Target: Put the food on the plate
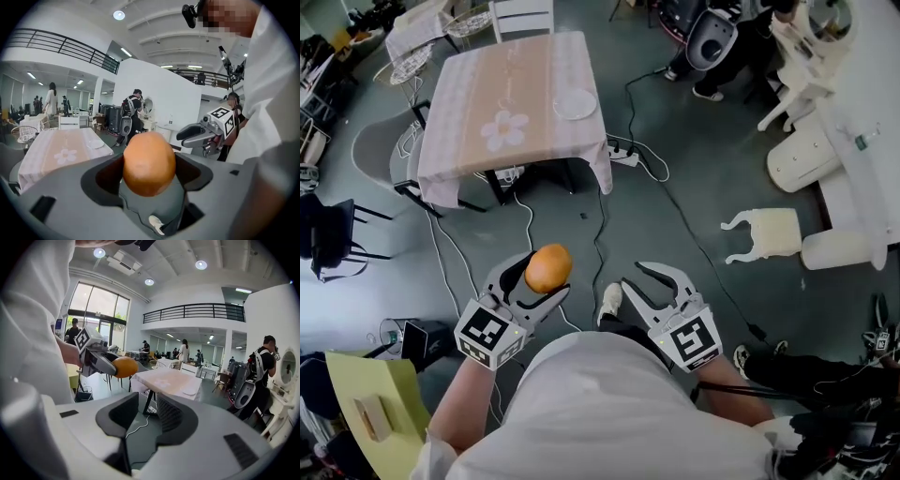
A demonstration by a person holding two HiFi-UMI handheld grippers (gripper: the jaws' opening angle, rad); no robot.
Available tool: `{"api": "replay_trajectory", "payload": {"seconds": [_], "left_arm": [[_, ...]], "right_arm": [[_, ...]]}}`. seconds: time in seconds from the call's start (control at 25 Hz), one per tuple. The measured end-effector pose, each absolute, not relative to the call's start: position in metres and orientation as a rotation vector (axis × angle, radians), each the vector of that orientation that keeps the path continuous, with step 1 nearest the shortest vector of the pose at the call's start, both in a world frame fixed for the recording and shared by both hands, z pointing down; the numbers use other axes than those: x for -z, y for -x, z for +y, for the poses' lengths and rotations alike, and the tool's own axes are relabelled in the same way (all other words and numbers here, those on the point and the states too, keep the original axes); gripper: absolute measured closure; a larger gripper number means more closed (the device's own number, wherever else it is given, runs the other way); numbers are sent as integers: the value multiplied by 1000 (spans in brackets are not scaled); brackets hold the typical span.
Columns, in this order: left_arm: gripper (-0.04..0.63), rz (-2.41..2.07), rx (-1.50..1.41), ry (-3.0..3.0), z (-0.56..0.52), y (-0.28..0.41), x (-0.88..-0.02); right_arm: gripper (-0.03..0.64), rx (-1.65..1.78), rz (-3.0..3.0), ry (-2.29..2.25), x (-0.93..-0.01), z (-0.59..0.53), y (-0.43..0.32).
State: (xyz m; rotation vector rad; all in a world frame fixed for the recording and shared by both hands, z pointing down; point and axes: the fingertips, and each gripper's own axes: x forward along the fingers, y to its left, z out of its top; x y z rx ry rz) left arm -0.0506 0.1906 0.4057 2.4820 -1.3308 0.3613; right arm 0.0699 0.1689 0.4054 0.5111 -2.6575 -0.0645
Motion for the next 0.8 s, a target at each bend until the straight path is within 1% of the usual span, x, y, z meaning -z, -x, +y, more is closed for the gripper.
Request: {"api": "replay_trajectory", "payload": {"seconds": [0.24,0.44,0.6,0.8], "left_arm": [[241,-1383,-410,-2440,100,30,-404],[241,-1388,-449,-2411,49,22,-413],[241,-1390,-462,-2417,6,30,-420],[241,-1376,-502,-2429,-56,56,-440]], "right_arm": [[482,49,-2669,-480,-409,90,-104],[483,-15,-2676,-480,-422,55,-115],[483,-26,-2680,-503,-426,23,-112],[483,18,-2642,-565,-422,-21,-102]]}}
